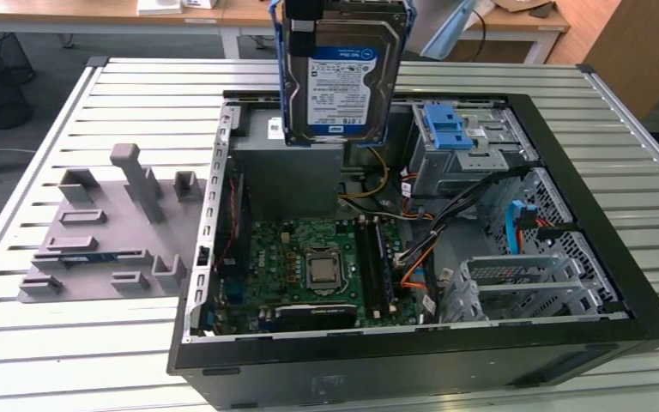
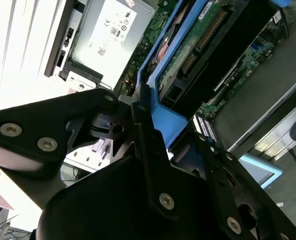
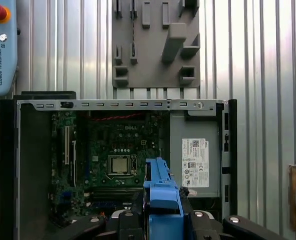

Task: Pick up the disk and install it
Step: 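Pick up the disk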

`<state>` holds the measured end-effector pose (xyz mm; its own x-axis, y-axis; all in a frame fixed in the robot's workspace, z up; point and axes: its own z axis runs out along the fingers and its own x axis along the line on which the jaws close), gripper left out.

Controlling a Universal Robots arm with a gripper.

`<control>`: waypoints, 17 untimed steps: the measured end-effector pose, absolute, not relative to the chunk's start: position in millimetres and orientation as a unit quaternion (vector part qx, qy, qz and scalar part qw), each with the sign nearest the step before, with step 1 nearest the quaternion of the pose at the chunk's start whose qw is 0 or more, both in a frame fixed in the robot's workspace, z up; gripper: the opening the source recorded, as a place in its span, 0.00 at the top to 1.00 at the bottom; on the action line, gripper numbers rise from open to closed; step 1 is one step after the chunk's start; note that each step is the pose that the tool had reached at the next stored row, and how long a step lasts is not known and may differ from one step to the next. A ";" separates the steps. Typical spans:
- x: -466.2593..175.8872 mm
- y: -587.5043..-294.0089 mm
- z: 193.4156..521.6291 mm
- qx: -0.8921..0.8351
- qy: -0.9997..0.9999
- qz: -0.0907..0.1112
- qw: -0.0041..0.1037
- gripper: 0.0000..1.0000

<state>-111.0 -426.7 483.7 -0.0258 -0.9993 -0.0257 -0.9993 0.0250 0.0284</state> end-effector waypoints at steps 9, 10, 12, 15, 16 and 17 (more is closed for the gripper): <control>-98.6 -437.8 483.7 0.697 -0.717 -0.018 0.001 0.64; -94.6 -437.9 483.7 0.697 -0.717 -0.019 0.001 0.64; -91.9 -438.0 483.8 0.697 -0.717 -0.018 0.001 0.64; -91.9 -438.0 483.7 0.697 -0.717 -0.019 0.001 0.64; -91.9 -438.0 483.7 0.697 -0.717 -0.019 0.001 0.64; -91.9 -438.0 483.7 0.697 -0.717 -0.019 0.001 0.64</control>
